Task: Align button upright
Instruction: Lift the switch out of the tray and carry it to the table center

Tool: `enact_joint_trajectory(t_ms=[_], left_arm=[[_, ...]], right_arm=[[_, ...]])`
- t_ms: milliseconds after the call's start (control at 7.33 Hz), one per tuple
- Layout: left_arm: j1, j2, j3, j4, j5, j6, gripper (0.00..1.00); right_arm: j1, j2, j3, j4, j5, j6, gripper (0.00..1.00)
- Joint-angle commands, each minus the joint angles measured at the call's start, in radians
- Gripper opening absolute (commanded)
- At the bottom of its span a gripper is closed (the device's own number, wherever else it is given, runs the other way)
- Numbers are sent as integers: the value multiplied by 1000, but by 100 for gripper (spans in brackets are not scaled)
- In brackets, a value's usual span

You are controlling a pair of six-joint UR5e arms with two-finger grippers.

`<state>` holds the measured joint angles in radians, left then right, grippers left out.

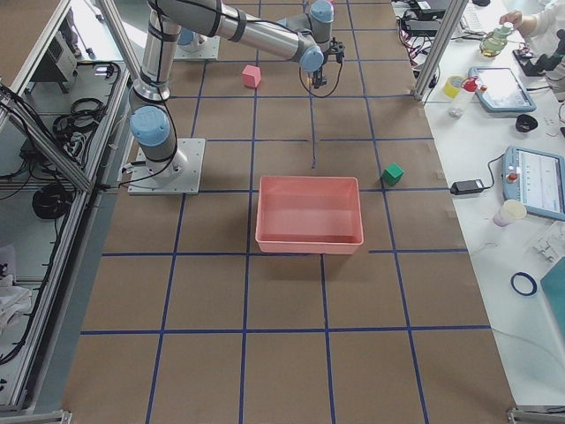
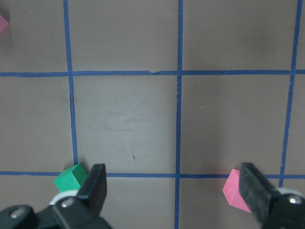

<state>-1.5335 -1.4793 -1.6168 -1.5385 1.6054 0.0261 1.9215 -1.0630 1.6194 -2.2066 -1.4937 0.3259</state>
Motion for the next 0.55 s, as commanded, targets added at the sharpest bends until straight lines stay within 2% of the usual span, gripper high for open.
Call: enact_joint_trajectory(t_ms=[0, 409], left_arm=[[0, 1, 0, 0, -1, 0, 100], [0, 1, 0, 0, -1, 0, 100]], right_arm=[[48, 58, -3, -50, -2, 25, 0], [54, 64, 4, -48, -10, 30, 0]])
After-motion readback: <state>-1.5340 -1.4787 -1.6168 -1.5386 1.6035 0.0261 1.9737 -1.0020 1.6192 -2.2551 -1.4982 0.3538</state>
